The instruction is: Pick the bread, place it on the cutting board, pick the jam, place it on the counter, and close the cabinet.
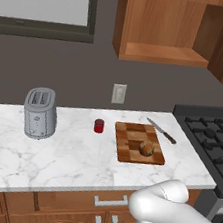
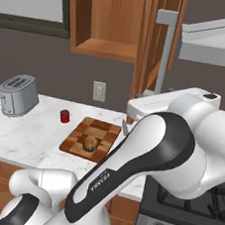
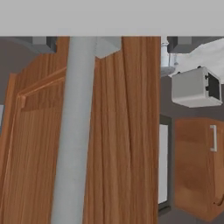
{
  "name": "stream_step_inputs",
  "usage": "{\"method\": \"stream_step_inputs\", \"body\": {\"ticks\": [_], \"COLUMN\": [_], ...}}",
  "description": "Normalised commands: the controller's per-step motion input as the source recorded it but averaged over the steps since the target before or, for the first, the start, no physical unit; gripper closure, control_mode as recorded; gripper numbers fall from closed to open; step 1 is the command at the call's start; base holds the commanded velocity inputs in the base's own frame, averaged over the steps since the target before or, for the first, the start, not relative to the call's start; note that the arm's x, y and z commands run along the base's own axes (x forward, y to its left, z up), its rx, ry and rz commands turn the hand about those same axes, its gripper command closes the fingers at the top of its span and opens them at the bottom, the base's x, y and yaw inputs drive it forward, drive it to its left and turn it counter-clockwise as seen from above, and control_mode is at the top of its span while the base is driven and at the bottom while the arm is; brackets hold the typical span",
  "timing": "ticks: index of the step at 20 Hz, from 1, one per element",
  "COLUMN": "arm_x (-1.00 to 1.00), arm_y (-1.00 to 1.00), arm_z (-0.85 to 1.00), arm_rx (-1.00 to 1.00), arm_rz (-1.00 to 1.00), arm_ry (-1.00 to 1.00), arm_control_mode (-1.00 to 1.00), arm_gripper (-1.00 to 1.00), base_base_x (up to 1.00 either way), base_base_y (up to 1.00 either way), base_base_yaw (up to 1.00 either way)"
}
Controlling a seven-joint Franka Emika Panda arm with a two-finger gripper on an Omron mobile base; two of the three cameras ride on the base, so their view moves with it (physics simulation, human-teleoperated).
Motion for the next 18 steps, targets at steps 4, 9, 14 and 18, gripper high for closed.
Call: {"method": "stream_step_inputs", "body": {"ticks": [4,9,14,18], "arm_x": [0.18,0.16,0.14,0.16], "arm_y": [0.00,0.00,0.00,0.00], "arm_z": [-0.01,-0.04,-0.02,-0.03], "arm_rx": [0.03,0.01,0.02,0.01], "arm_rz": [0.00,0.00,0.01,0.01], "arm_ry": [0.00,0.00,0.00,0.00], "arm_control_mode": [-1.00,-1.00,-1.00,-1.00], "arm_gripper": [-1.00,-1.00,-1.00,-1.00], "base_base_x": [0.00,0.00,0.00,0.00], "base_base_y": [0.00,0.00,0.00,0.00], "base_base_yaw": [0.00,0.00,0.00,0.00]}}
